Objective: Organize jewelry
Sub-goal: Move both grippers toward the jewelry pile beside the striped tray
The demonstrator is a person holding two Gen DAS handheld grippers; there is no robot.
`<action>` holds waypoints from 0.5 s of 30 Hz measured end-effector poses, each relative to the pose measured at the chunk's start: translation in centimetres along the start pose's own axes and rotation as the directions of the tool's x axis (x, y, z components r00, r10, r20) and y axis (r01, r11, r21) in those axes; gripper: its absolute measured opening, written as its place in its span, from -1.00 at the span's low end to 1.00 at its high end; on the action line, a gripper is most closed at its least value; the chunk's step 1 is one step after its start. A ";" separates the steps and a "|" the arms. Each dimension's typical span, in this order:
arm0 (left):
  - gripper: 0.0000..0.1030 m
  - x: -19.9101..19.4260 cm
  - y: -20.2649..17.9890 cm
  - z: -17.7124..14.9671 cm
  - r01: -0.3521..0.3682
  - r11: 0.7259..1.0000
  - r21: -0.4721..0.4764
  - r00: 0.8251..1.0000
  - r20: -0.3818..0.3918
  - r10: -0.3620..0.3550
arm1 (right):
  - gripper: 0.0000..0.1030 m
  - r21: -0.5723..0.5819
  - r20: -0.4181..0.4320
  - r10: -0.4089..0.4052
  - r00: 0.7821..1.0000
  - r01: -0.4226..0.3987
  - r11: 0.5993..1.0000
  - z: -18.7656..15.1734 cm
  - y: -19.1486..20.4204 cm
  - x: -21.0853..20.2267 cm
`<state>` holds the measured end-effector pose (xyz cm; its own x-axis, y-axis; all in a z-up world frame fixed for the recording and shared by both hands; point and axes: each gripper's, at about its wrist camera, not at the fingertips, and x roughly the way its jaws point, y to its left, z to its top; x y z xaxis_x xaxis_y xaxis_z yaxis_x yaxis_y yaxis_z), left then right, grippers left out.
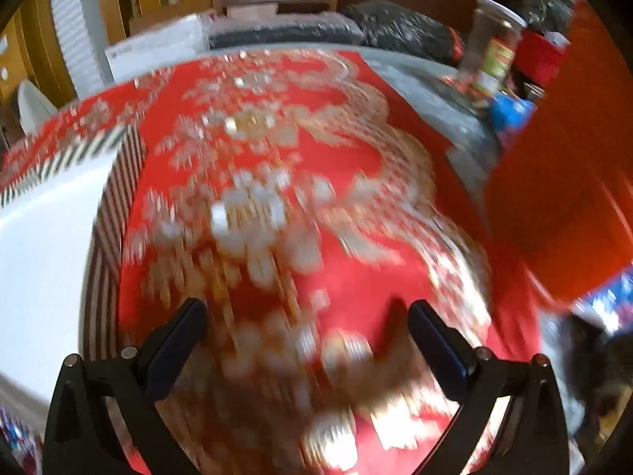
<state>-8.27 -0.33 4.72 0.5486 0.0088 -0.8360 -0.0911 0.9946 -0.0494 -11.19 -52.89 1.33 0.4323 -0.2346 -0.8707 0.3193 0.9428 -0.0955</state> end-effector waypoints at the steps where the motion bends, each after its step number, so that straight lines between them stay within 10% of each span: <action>1: 0.15 -0.9 -0.3 -0.5 -0.004 1.000 0.005 1.000 0.004 0.004 | 0.97 -0.018 0.000 0.013 1.000 -0.013 1.000 -1.3 -0.2 -0.9; 15: -0.08 -8.6 -3.9 -5.6 0.017 0.999 0.048 0.999 0.045 -0.019 | 0.97 -0.148 0.138 0.181 0.974 -0.160 0.976 -10.3 3.5 -13.8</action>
<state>-17.32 -4.87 9.04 0.5872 -0.0054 -0.8094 -0.0419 0.9984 -0.0370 -24.75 -43.91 8.03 0.5950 -0.0905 -0.7987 0.1176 0.9928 -0.0249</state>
